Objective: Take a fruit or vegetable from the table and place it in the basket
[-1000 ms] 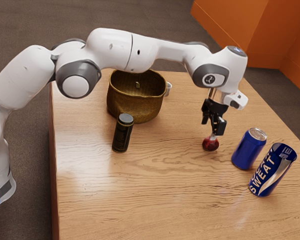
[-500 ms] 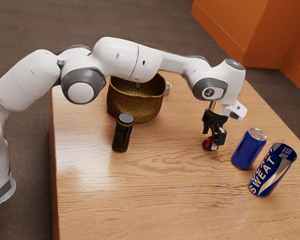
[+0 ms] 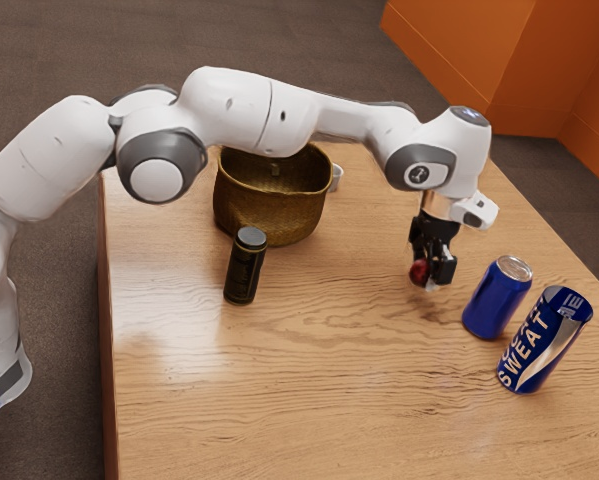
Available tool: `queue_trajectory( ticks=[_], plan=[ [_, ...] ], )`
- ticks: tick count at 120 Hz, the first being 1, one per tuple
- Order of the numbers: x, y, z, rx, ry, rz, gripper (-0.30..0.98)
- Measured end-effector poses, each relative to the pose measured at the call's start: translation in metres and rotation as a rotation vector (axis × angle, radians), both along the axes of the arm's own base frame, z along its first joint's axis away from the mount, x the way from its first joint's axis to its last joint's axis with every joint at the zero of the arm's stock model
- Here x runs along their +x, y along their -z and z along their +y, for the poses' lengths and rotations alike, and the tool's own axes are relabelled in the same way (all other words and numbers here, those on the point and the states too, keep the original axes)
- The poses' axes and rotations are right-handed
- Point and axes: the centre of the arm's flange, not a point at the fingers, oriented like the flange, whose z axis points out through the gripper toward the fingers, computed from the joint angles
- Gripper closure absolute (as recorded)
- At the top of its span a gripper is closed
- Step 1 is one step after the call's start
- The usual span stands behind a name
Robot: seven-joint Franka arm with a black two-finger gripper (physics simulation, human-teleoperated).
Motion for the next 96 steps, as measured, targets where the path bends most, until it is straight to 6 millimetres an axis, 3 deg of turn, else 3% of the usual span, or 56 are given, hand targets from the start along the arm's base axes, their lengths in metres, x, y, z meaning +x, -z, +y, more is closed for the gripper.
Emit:
queue_trajectory(
  ticks=[11,20,30,45,59,96],
  plan=[
    [-0.023,-0.075,0.01,0.0,-0.011,-0.05,0.36],
    [-0.068,-0.136,0.019,0.003,-0.02,-0.064,0.39],
    [-0.108,-0.165,0.043,0.014,-0.057,-0.046,0.4],
    [-0.153,-0.176,0.119,0.022,-0.185,0.0,0.37],
    [-0.177,-0.175,0.182,0.016,-0.296,0.04,0.36],
    [-0.239,-0.16,0.272,-0.03,-0.463,0.113,0.37]
  ],
)
